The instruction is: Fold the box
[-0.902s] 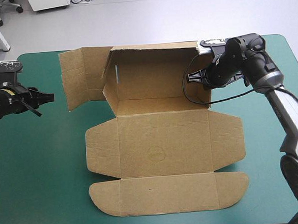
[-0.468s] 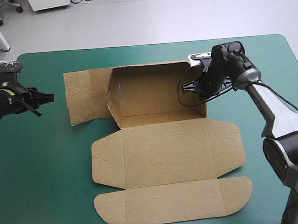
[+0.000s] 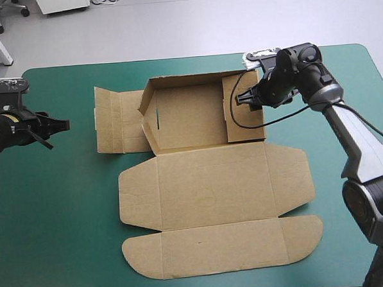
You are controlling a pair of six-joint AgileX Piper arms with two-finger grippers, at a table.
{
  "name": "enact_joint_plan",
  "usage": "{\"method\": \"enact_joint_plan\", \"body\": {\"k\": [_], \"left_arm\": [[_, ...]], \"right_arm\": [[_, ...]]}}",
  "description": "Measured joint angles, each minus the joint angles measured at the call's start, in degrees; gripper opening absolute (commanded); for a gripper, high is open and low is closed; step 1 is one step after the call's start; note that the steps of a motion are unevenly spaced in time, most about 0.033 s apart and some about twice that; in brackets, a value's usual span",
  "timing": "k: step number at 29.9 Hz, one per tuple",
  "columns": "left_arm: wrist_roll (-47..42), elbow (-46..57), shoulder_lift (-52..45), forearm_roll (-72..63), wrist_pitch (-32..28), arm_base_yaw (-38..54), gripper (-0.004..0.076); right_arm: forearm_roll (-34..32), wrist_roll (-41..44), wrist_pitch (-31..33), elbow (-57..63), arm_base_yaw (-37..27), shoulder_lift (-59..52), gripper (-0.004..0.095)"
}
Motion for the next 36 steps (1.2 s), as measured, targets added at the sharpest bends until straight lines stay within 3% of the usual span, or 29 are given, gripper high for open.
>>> {"method": "enact_joint_plan", "body": {"k": [9, 17, 23, 32, 36], "left_arm": [[0.0, 0.0, 0.0, 0.0, 0.0, 0.0, 0.0293], [0.0, 0.0, 0.0, 0.0, 0.0, 0.0, 0.0293], [0.0, 0.0, 0.0, 0.0, 0.0, 0.0, 0.0293], [0.0, 0.0, 0.0, 0.4, 0.5, 0.0, 0.0293], [0.0, 0.0, 0.0, 0.7, 1.2, 0.0, 0.0293]], "right_arm": [[-2.7, -0.1, 1.7, 1.4, 0.7, -8.1, 0.0529], [-9.8, 6.1, -12.4, 17.8, 6.0, -19.0, 0.0525], [-13.0, 9.4, -20.3, 20.3, 6.1, -17.5, 0.0525], [-12.9, 9.4, -15.9, 8.4, 4.6, -4.9, 0.0526], [-12.2, 7.9, -13.5, 3.3, 3.8, 0.1, 0.0582]]}}
